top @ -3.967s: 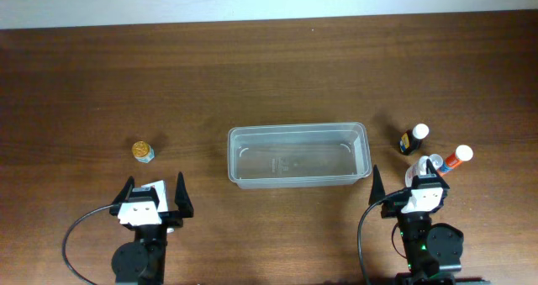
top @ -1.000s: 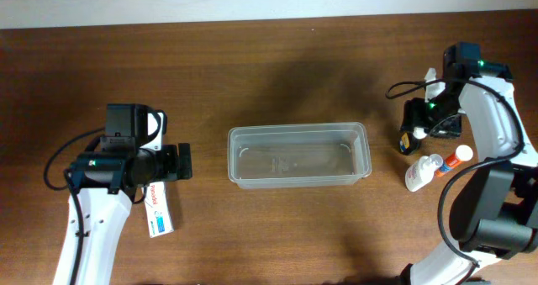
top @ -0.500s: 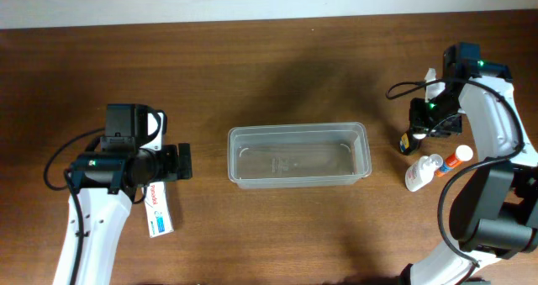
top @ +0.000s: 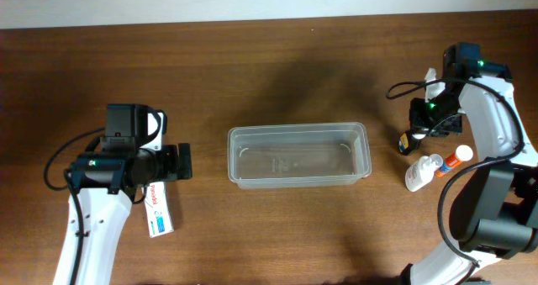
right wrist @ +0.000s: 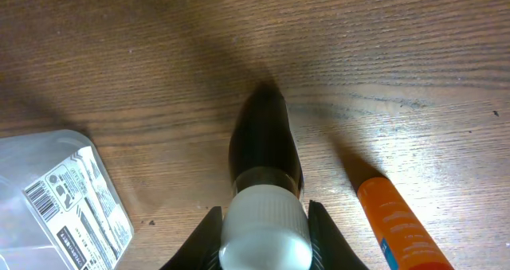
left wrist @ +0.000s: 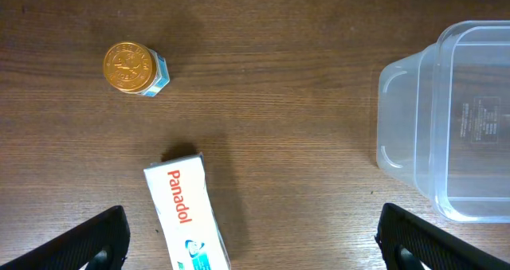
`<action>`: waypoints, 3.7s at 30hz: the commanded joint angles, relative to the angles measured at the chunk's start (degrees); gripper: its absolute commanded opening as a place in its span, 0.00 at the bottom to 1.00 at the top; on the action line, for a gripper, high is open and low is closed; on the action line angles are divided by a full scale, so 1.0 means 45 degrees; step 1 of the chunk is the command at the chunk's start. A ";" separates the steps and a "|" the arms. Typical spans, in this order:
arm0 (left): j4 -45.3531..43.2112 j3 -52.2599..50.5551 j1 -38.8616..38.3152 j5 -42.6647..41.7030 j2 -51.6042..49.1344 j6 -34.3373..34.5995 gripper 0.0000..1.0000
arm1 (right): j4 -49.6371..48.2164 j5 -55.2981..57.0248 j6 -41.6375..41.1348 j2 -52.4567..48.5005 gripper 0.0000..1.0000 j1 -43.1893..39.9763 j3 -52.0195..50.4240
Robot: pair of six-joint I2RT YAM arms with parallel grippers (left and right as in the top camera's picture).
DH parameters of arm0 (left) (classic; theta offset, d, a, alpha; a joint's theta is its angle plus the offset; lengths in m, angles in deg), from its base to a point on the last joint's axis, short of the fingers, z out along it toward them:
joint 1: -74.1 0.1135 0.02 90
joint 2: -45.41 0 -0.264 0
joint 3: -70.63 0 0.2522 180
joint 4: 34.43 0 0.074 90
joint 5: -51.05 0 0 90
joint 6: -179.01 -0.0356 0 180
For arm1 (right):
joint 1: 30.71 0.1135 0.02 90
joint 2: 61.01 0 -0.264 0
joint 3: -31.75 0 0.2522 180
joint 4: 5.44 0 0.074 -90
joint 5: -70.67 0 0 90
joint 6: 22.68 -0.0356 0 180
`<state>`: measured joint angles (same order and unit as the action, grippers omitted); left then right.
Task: Pack container
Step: 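Lower the right gripper onto the dark white-capped bottle and grasp it, then carry the dark bottle into the container's right end and release, then move the right gripper back and grasp the white spray bottle, then place the white spray bottle into the container beside the dark bottle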
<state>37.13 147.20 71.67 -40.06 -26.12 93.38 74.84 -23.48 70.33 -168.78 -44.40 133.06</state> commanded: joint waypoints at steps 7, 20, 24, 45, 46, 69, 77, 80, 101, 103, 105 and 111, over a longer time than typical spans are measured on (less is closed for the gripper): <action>-0.0024 0.0257 0.0083 -0.0146 -0.0010 0.0121 0.99 | 0.0063 -0.0044 -0.0102 0.0359 0.13 0.0039 0.0554; -0.0019 0.0257 0.0083 -0.0146 -0.0010 0.0126 0.99 | 0.3769 -0.0049 -0.2788 0.4362 0.11 0.5226 0.3342; -0.0015 0.0257 0.0083 -0.0151 -0.0010 0.0126 0.99 | 0.3400 -0.0010 -0.3905 0.4119 0.11 0.5785 0.2657; -0.0010 0.0257 0.0083 -0.0151 -0.0010 0.0126 0.99 | -0.2059 0.0257 -0.4731 0.3036 0.39 0.5863 -0.3181; -0.0010 0.0257 0.0083 -0.0151 -0.0010 0.0126 0.99 | -0.1865 0.0257 -0.4731 0.3084 0.43 0.5867 -0.3031; 0.0078 0.0257 0.0083 -0.0151 -0.0010 0.0126 0.99 | 0.2647 0.1695 -0.4522 0.6431 0.75 0.0078 -0.2720; 0.0078 0.0257 0.0083 -0.0151 -0.0010 0.0126 0.99 | 0.0695 0.1603 -0.3565 0.5124 0.76 -0.0806 -0.4663; 0.0078 0.0257 0.0078 -0.0151 -0.0010 0.0126 0.99 | 0.0568 0.1583 -0.3429 0.4663 0.75 -0.0797 -0.4658; 0.0083 0.0257 0.0078 -0.0151 -0.0010 0.0126 0.99 | -0.0078 0.0680 -0.2759 0.4328 0.24 -0.0792 -0.4658; 0.0078 0.0257 0.0083 -0.0151 -0.0010 0.0126 0.99 | -0.0073 0.0670 -0.2759 0.4333 0.20 -0.0792 -0.4653; 0.0083 0.0257 0.0083 -0.0151 -0.0010 0.0126 0.99 | -0.0005 0.0529 -0.2749 0.4386 0.20 -0.0767 -0.4580; 0.0078 0.0257 0.0078 -0.0151 -0.0010 0.0131 0.99 | 0.1277 0.0491 -0.2526 0.5450 0.15 0.0160 -0.2929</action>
<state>37.39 147.31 71.67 -40.08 -26.14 93.38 78.34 -20.53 58.28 -148.56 -46.21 114.28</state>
